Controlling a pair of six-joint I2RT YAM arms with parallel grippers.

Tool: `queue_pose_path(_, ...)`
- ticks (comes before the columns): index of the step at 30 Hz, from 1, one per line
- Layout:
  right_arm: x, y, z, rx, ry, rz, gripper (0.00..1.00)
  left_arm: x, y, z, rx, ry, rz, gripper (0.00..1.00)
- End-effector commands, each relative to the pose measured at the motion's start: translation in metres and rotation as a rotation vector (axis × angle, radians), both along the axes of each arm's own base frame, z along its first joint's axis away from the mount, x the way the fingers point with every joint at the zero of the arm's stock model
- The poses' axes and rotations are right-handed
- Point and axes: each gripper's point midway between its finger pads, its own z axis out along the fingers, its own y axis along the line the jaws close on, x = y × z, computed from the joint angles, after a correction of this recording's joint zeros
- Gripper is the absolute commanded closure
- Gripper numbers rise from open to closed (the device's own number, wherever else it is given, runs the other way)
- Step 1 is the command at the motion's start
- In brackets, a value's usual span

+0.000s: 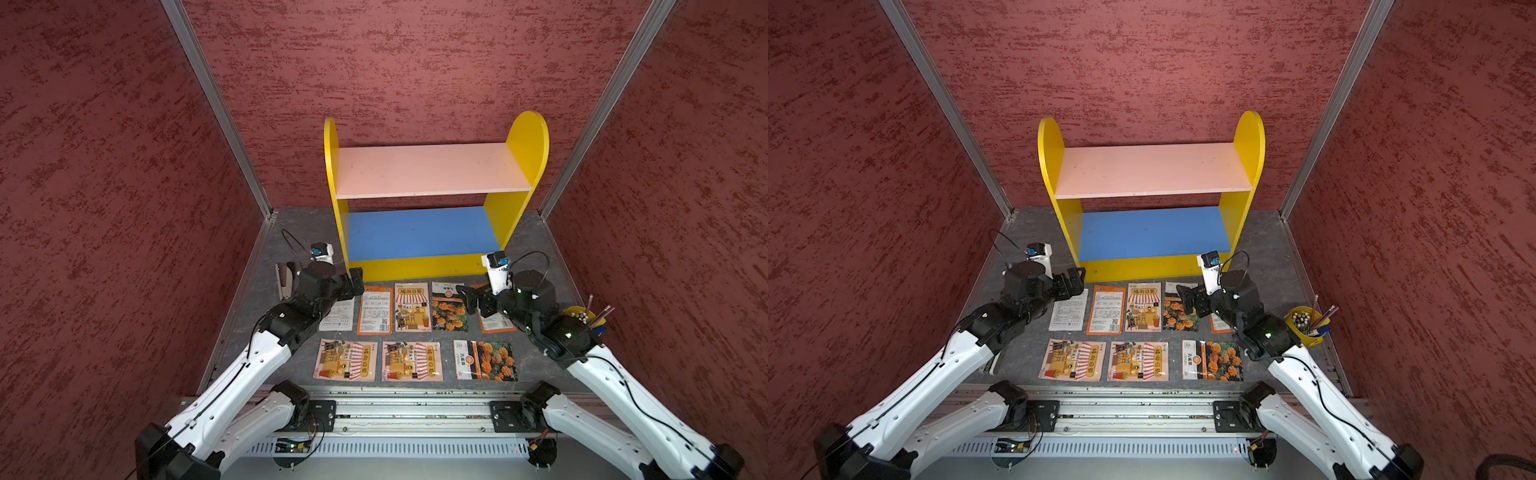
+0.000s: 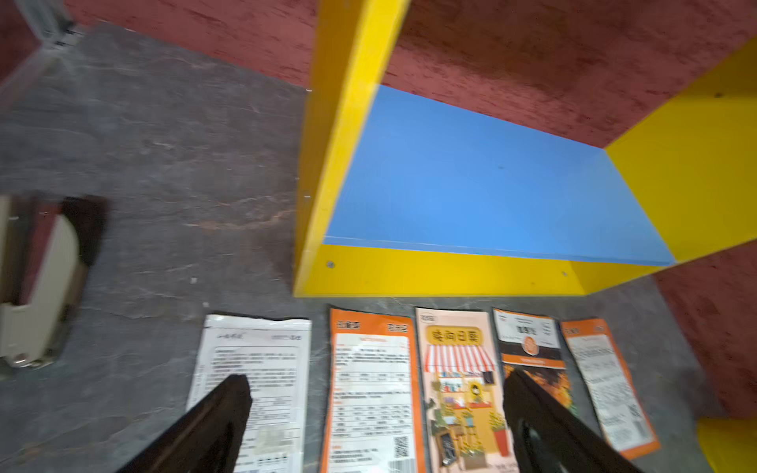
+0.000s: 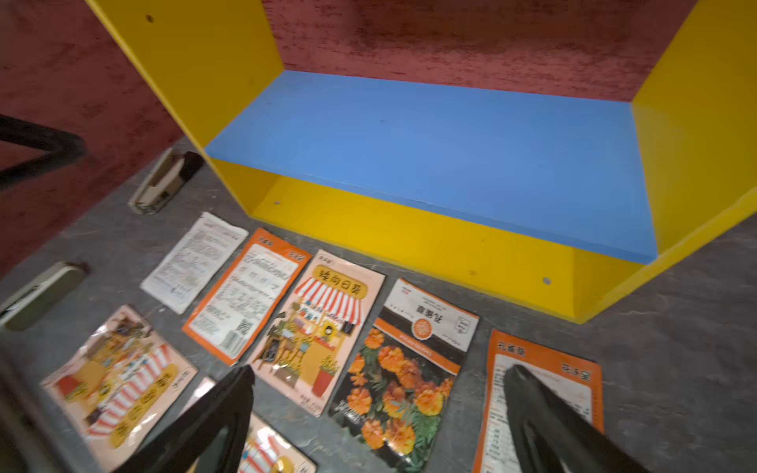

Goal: Take the seed bag off the shelf
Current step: Reset both arms

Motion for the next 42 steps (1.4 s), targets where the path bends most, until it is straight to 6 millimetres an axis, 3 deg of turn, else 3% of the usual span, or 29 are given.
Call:
queue_pose_path(1, 0.036, -0.024, 0.023, -0.036, -0.219, -0.177, 0.02, 0.006, 0.034, -0.011, 0.086, -0.041, 0.080, 0.00)
queue_pose_path(7, 0.065, -0.055, -0.009, -0.086, -0.225, -0.278, 0.01, 0.020, 0.077, -0.031, 0.111, -0.051, 0.169, 0.00)
queue_pose_path(13, 0.087, -0.101, -0.035, -0.060, -0.228, -0.392, 0.02, 0.034, 0.094, -0.035, 0.155, -0.190, 0.129, 0.00)
queue_pose_path(17, 0.100, -0.130, -0.055, -0.027, -0.242, -0.445, 0.01, 0.040, 0.108, -0.051, 0.168, -0.239, 0.132, 0.00)
queue_pose_path(24, 0.115, -0.132, -0.089, -0.018, -0.282, -0.409, 0.01, 0.052, 0.138, -0.070, 0.098, -0.332, 0.171, 0.00)
queue_pose_path(32, 0.120, -0.130, -0.116, -0.010, -0.302, -0.381, 0.02, 0.072, 0.141, -0.078, 0.048, -0.406, 0.119, 0.00)
queue_pose_path(36, 0.128, -0.133, -0.120, -0.023, -0.256, -0.397, 0.02, 0.074, 0.128, -0.081, 0.096, -0.421, 0.087, 0.00)
queue_pose_path(40, 0.130, -0.134, -0.120, -0.024, -0.247, -0.409, 0.02, 0.090, 0.095, -0.094, 0.214, -0.433, -0.013, 0.00)
queue_pose_path(42, 0.130, -0.134, -0.121, -0.023, -0.247, -0.409, 0.02, 0.096, 0.090, -0.102, 0.237, -0.346, -0.025, 0.00)
